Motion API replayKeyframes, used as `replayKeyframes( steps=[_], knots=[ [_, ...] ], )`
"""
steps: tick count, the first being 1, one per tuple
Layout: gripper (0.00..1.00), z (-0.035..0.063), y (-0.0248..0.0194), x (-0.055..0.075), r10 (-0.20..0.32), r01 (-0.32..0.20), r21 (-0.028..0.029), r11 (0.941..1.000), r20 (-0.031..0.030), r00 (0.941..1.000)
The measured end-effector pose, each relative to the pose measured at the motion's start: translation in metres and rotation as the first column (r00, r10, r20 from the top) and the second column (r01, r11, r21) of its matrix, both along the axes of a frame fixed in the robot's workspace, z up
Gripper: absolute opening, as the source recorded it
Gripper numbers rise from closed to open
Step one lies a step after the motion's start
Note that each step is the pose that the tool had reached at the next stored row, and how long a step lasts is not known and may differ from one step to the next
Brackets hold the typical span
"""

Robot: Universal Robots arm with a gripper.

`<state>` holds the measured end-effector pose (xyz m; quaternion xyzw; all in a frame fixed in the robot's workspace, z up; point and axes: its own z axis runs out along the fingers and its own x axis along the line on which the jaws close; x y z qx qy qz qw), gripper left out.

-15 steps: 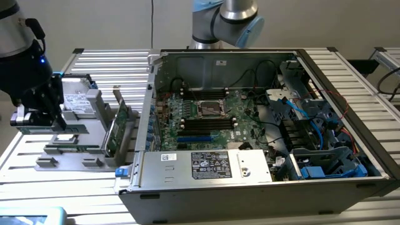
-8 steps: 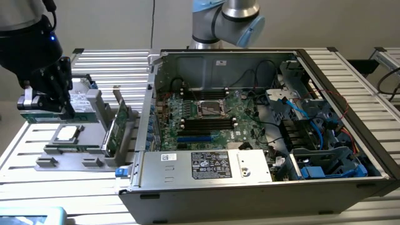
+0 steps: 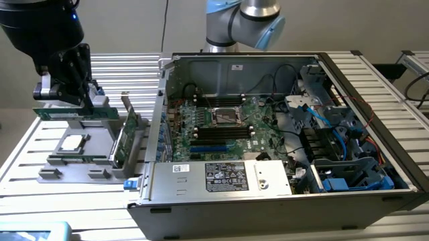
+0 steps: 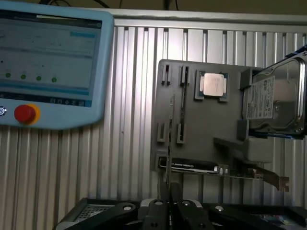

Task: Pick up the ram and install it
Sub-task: 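Pick up the ram and move it above insertion slot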

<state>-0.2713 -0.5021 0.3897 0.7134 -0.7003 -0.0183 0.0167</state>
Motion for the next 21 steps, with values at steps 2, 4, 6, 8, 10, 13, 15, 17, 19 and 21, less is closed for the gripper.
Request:
replayKeyframes(
  steps=[2, 4, 6, 8, 10, 13, 15, 17, 19, 21],
  knots=[
    [0.13, 0.0042, 0.0000, 0.009, 0.000, 0.000, 0.0011, 1.0000, -0.0002, 1.0000],
    [0.13, 0.0069, 0.0000, 0.017, 0.001, -0.001, 0.0020, 1.0000, -0.0002, 1.0000],
    [0.13, 0.0073, 0.0000, 0.027, 0.001, -0.001, 0.0024, 1.0000, -0.0002, 1.0000],
    [0.13, 0.0074, 0.0000, 0.036, 0.002, -0.002, 0.0028, 1.0000, -0.0001, 1.0000],
    [0.13, 0.0075, 0.0000, 0.045, 0.002, -0.002, 0.0030, 1.0000, -0.0002, 1.0000],
    [0.13, 0.0079, 0.0000, 0.058, 0.004, -0.004, 0.0039, 1.0000, -0.0002, 1.0000],
    [0.13, 0.0087, 0.0000, 0.068, 0.004, -0.004, 0.0053, 1.0000, -0.0002, 1.0000],
    [0.13, 0.0096, 0.0000, 0.077, 0.005, -0.005, 0.0069, 1.0000, -0.0001, 1.0000],
    [0.13, 0.0100, 0.0000, 0.086, 0.006, -0.006, 0.0073, 1.0000, -0.0002, 1.0000],
    [0.13, 0.0101, 0.0000, 0.095, 0.007, -0.007, 0.0073, 0.9999, -0.0002, 1.0000]
  ],
)
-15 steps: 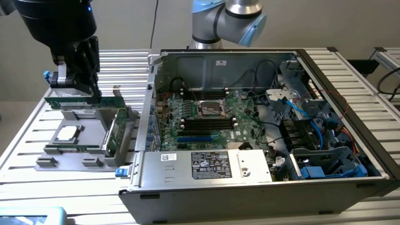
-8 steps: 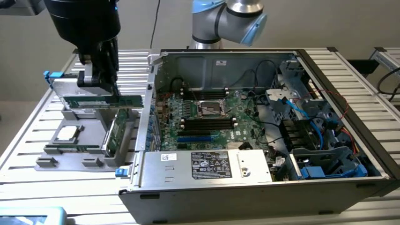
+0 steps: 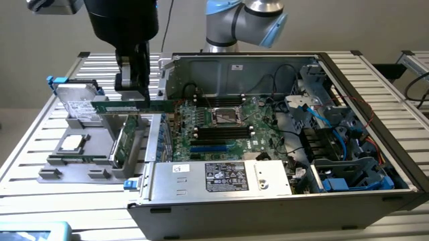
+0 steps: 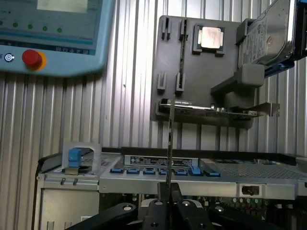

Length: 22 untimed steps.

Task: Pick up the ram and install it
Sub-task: 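Pick up the ram and move it above insertion slot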

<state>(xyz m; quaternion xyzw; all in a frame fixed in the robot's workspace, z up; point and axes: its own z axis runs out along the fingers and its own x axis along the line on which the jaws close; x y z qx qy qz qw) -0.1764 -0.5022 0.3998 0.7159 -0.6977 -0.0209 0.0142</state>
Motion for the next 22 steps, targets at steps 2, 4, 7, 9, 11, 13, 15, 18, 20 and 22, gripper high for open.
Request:
replayKeyframes(
  steps=[2, 4, 7, 9, 11, 13, 15, 18, 20, 22],
  knots=[
    [0.13, 0.0000, 0.0000, 0.009, 0.001, -0.001, 0.0000, 1.0000, -0.0001, 1.0000],
    [0.13, 0.0000, 0.0000, 0.018, 0.002, -0.002, 0.0001, 1.0000, -0.0004, 1.0000],
    [0.13, 0.0000, 0.0000, 0.032, 0.003, -0.003, 0.0001, 1.0000, -0.0009, 1.0000],
    [0.13, -0.0003, 0.0001, 0.041, 0.003, -0.003, 0.0001, 1.0000, -0.0009, 1.0000],
    [0.13, -0.0010, 0.0006, 0.050, 0.003, -0.003, 0.0000, 1.0000, -0.0009, 1.0000],
    [0.13, -0.0022, 0.0013, 0.059, 0.003, -0.003, 0.0000, 1.0000, -0.0009, 1.0000],
    [0.13, -0.0035, 0.0020, 0.068, 0.003, -0.003, 0.0001, 1.0000, -0.0009, 1.0000],
    [0.13, -0.0058, 0.0032, 0.082, 0.003, -0.003, 0.0001, 1.0000, -0.0009, 1.0000],
    [0.13, -0.0078, 0.0049, 0.091, 0.003, -0.003, 0.0001, 1.0000, -0.0009, 1.0000],
    [0.13, -0.0103, 0.0072, 0.100, 0.003, -0.003, 0.0001, 1.0000, -0.0010, 1.0000]
  ],
)
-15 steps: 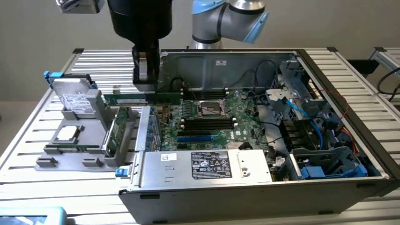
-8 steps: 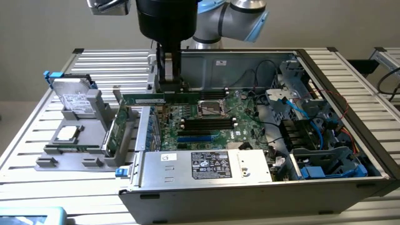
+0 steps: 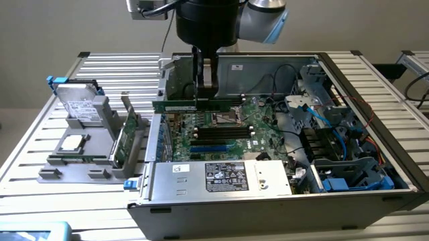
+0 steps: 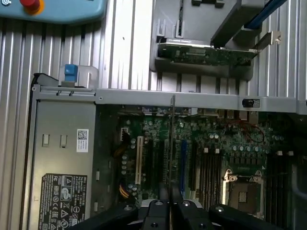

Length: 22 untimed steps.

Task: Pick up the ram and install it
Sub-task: 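Pick up the ram and move it above insertion slot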

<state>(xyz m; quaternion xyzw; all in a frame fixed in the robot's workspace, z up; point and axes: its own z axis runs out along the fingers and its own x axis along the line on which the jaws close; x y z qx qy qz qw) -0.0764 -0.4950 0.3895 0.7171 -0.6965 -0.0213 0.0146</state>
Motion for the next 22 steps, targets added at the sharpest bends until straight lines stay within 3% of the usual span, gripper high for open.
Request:
replayKeyframes(
  steps=[7, 11, 19, 22],
  knots=[
    [0.13, -0.0116, 0.0105, 0.029, 0.000, 0.000, -0.0011, 1.0000, -0.0006, 1.0000],
    [0.13, -0.0180, 0.0241, 0.036, 0.000, 0.000, -0.0051, 1.0000, -0.0005, 1.0000],
    [0.13, -0.0279, 0.0501, 0.045, 0.000, 0.000, -0.0260, 0.9997, -0.0005, 1.0000],
    [0.13, -0.0314, 0.0584, 0.048, 0.000, 0.000, -0.0293, 0.9996, -0.0007, 1.0000]
  ],
)
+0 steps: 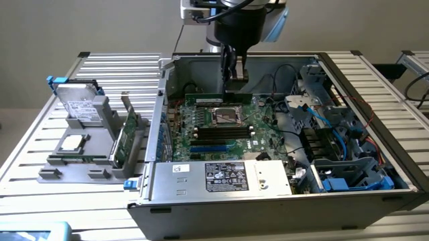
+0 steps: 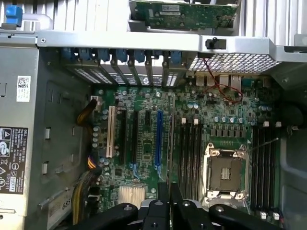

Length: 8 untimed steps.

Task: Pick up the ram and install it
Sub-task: 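Pick up the ram and move it above insertion slot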

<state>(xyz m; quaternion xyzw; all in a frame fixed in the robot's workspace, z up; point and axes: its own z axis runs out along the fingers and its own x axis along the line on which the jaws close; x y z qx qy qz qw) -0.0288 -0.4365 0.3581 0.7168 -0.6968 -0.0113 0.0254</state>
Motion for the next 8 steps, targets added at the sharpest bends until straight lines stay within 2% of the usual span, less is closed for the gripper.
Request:
replayKeyframes(
  steps=[3, 8],
  knots=[
    [0.13, -0.0019, 0.0056, 0.001, 0.001, -0.001, -0.0002, 1.0000, -0.0012, 1.0000],
    [0.13, -0.0067, 0.0181, 0.002, 0.003, -0.003, -0.0002, 1.0000, -0.0017, 1.0000]
  ],
)
